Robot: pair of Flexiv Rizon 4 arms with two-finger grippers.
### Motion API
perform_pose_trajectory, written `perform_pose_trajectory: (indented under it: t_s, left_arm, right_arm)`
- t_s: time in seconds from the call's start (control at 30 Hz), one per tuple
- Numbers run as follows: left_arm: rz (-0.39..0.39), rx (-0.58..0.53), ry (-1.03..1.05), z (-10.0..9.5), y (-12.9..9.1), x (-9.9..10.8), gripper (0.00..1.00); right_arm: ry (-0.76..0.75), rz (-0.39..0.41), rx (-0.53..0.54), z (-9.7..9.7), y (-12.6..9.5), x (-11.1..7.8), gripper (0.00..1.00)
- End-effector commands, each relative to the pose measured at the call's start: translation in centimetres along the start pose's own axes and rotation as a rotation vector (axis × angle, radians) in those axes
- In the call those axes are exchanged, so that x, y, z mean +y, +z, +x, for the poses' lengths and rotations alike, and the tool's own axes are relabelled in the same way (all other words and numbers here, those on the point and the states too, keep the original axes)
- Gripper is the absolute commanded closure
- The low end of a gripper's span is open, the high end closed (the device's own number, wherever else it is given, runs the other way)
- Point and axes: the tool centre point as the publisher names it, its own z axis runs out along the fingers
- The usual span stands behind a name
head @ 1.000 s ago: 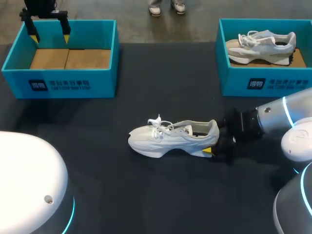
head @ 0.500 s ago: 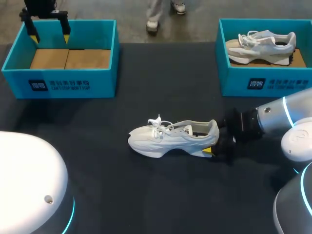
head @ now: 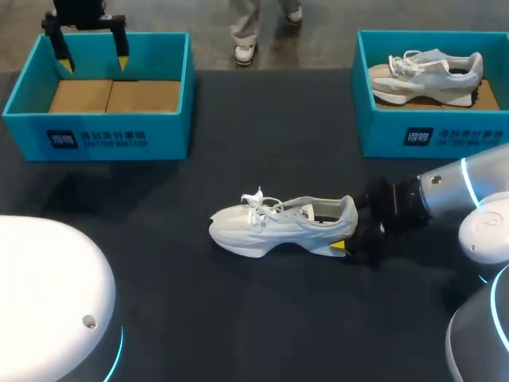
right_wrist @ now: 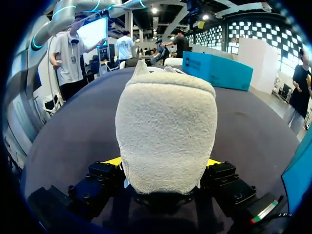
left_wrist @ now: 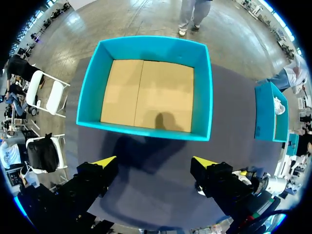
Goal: Take the shoe out of the shoebox, open the shoe tongue, remove and reinsert the insole, then place the shoe into the shoebox
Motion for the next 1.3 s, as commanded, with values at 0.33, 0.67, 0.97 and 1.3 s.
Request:
perform_pose_trajectory:
  t_s: [0.33,0.67,0.97,1.3]
  left_arm:
    - [0.029,0.024,0.026,5.1,0.6,5.0,0.00]
    - [-0.018,0.041,0.079,8.4,1.8,8.3,0.00]
    - [-0.028,0.054,0.089,11.5,2.5,11.9,0.00]
    - [-0.052,0.039,0.155,15.5,4.5,16.5,0.00]
  right_arm:
    - [0.002,0.007,-0.002,0.0,0.7,-0.3,1.00]
    - [0.002,0.007,-0.002,0.0,0.7,-0.3,1.00]
    - [0.002,0.007,-0.002,0.0,0.7,-0.3,1.00]
    - [0.002,0.007,-0.002,0.0,0.7,-0.3,1.00]
